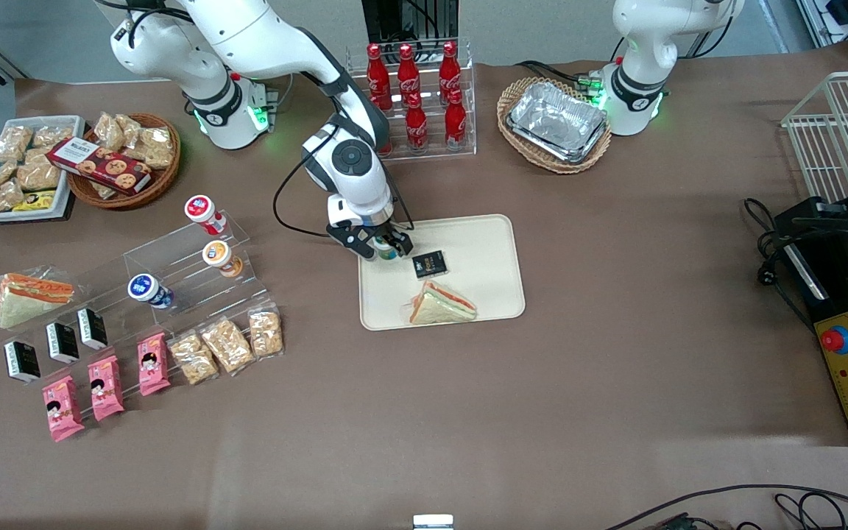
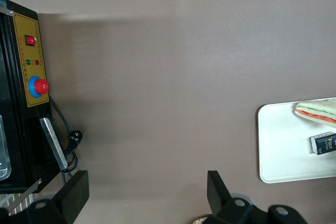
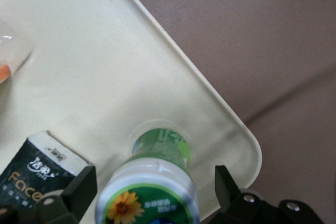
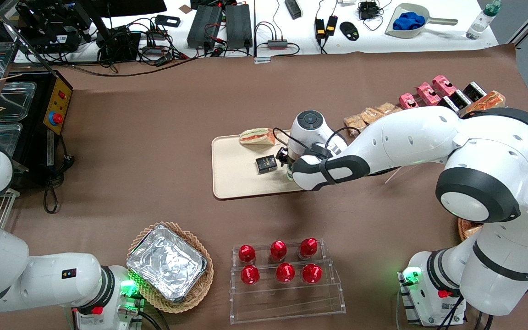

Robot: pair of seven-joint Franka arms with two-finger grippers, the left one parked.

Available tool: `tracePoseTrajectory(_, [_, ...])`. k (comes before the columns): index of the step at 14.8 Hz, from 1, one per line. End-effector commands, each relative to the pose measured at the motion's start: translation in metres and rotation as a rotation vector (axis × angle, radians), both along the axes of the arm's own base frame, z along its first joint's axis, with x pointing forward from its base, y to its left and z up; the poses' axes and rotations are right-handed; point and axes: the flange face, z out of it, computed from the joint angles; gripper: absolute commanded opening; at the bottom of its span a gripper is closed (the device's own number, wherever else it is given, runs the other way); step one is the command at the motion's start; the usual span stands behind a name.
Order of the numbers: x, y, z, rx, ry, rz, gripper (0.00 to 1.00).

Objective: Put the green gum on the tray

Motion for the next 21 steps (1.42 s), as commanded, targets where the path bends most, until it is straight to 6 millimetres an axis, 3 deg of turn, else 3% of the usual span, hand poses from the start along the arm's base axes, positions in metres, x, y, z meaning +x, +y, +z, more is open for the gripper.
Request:
tracePoseTrajectory(1, [0.001,-0.003,0.005,0.011,-0.012,-0.005,1.00])
tracePoseTrajectory(5, [0.007,-0.007,0.041,-0.001,0.003,0.053,1.00])
tracePoseTrajectory(9, [0.016,-0.017,0.100,-0.010,0.026,0.117,1.00])
tracePoseTrajectory(12, [0.037,-0.019,0.160,-0.026,0.072,0.149,1.00])
tracePoseTrajectory(16, [0.078,-0.027,0.274,-0.028,0.104,0.227,1.00])
tracePoseTrajectory(18, [0.094,-0.044,0.322,-0.023,0.108,0.272,1.00])
tracePoseTrajectory(21, [0.114,-0.088,0.354,-0.029,0.122,0.390,1.00])
